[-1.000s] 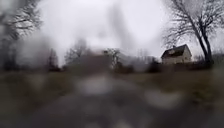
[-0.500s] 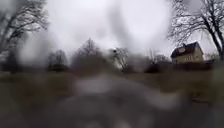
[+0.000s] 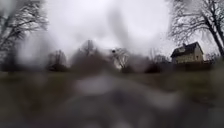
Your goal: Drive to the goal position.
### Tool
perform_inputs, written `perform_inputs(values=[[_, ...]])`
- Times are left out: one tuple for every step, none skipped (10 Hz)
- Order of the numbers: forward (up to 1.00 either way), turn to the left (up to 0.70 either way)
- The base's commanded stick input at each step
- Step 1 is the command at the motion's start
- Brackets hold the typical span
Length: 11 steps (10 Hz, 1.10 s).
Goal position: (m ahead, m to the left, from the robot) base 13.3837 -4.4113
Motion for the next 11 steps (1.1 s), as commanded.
perform_inputs(values=[[0.85,0.0],[0.85,0.0],[0.85,0.0],[0.85,0.0],[0.85,0.0],[0.85,0.0],[0.85,0.0],[0.85,0.0],[0.85,0.0],[0.85,0.0],[0.85,0.0]])
